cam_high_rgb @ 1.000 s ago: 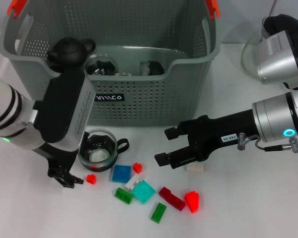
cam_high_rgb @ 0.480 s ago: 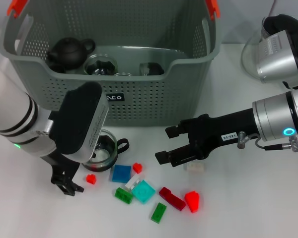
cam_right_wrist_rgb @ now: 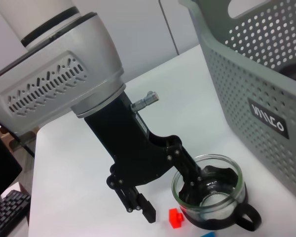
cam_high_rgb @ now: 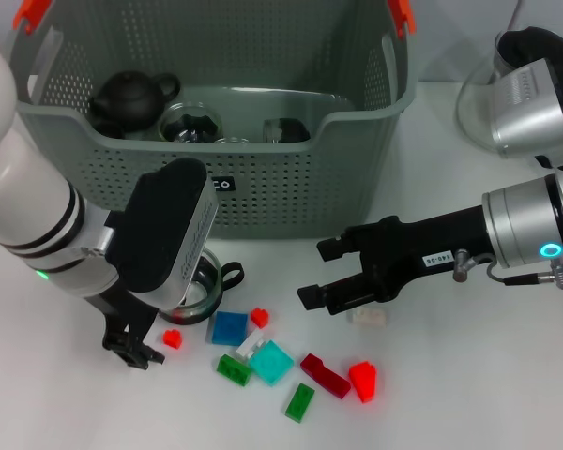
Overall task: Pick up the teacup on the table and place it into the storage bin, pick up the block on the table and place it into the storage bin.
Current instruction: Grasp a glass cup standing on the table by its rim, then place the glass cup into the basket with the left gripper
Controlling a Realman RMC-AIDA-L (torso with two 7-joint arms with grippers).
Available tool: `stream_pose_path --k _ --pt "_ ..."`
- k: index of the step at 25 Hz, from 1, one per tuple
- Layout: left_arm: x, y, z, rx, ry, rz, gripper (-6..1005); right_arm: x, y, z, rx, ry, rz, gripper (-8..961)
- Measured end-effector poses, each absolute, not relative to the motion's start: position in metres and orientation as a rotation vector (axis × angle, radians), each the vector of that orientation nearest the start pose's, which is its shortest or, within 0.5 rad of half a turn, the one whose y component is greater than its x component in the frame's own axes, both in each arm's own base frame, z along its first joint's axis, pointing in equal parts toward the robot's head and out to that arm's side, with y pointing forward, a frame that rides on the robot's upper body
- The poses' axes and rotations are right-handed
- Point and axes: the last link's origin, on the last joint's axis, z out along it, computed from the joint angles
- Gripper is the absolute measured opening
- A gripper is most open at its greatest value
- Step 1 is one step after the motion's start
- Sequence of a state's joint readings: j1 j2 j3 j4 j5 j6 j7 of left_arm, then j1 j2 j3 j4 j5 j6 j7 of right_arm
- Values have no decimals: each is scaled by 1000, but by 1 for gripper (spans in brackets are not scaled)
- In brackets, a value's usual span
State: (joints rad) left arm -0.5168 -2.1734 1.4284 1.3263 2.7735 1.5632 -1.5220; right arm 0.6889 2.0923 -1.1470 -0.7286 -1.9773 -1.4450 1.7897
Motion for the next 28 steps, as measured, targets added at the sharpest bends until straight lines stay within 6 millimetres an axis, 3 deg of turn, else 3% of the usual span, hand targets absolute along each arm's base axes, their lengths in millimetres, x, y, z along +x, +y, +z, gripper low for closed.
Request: stream_pose_path --k 11,22,28 --pt "-211 326 -30 -2956 407 916 548 185 351 -54 -3034 732 383 924" --pt "-208 325 -29 -2969 392 910 82 185 351 -54 -3034 733 385 924" --pt "-206 326 -26 -2964 366 913 43 186 352 -53 -3032 733 383 925"
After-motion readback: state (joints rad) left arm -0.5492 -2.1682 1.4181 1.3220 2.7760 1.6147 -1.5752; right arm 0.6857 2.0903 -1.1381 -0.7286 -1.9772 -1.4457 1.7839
